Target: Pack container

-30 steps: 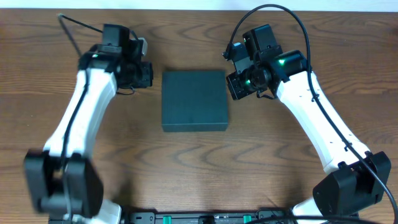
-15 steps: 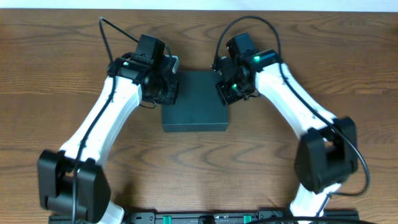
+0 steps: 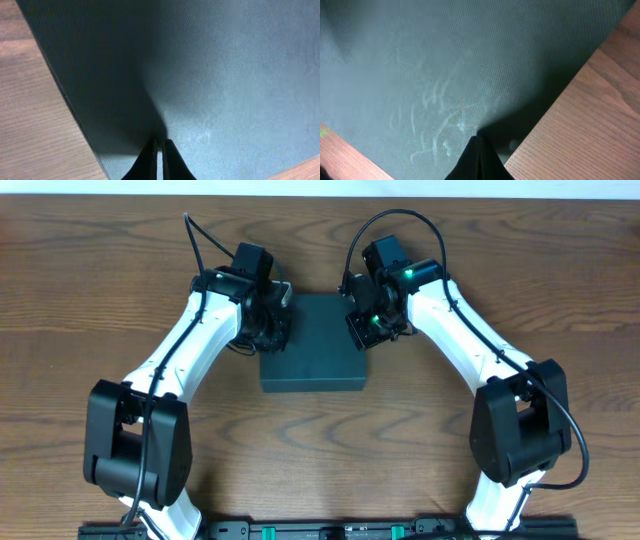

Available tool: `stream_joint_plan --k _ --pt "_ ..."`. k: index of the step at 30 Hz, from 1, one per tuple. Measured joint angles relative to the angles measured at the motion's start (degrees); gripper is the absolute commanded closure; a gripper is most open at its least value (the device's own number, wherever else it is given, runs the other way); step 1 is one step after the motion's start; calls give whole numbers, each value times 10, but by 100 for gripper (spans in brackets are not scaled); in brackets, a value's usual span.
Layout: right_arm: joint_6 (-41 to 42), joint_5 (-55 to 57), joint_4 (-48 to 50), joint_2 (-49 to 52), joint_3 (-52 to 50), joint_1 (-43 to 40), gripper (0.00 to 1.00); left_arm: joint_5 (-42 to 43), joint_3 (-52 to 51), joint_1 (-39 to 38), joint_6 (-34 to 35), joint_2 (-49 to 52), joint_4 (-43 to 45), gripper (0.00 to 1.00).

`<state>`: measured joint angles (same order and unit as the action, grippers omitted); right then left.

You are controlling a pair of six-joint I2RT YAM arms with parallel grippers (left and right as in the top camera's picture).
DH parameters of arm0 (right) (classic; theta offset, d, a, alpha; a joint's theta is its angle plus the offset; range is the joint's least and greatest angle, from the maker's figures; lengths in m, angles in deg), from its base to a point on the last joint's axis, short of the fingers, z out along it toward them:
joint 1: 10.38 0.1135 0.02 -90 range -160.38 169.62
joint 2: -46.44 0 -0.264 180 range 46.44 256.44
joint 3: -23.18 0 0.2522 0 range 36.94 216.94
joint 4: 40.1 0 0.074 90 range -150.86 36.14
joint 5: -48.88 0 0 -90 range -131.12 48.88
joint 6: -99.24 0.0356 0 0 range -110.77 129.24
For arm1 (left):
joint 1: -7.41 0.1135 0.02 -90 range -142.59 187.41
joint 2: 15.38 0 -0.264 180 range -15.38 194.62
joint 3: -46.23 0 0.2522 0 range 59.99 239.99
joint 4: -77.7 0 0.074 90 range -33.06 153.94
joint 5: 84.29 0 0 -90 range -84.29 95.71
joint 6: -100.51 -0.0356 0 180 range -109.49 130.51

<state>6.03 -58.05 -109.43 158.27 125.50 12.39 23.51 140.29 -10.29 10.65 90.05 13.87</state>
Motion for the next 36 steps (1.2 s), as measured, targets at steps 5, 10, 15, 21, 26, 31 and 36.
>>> stream_joint_plan --k 5,10,15,21,26,31,36 --pt "-5 11 -1 -73 -11 0 99 -2 1 0 0 -42 -41 94" --pt "-9 47 3 -227 -10 -2 99 -3 16 3 0 -173 -66 94" --pt "-15 67 10 -372 -9 -30 99 -55 36 7 0 -349 -69 85" --pt "-25 91 0 -500 -8 -60 99 -163 40 8 0 -531 -99 61" --pt "-29 104 -9 -582 -8 -60 95 -229 40 8 0 -645 -139 54" --pt "-32 109 -20 -661 -8 -60 45 -275 41 8 -2 -721 -194 2" --pt "-36 111 -74 -720 -7 -60 1 -292 41 8 0 -759 -244 1"
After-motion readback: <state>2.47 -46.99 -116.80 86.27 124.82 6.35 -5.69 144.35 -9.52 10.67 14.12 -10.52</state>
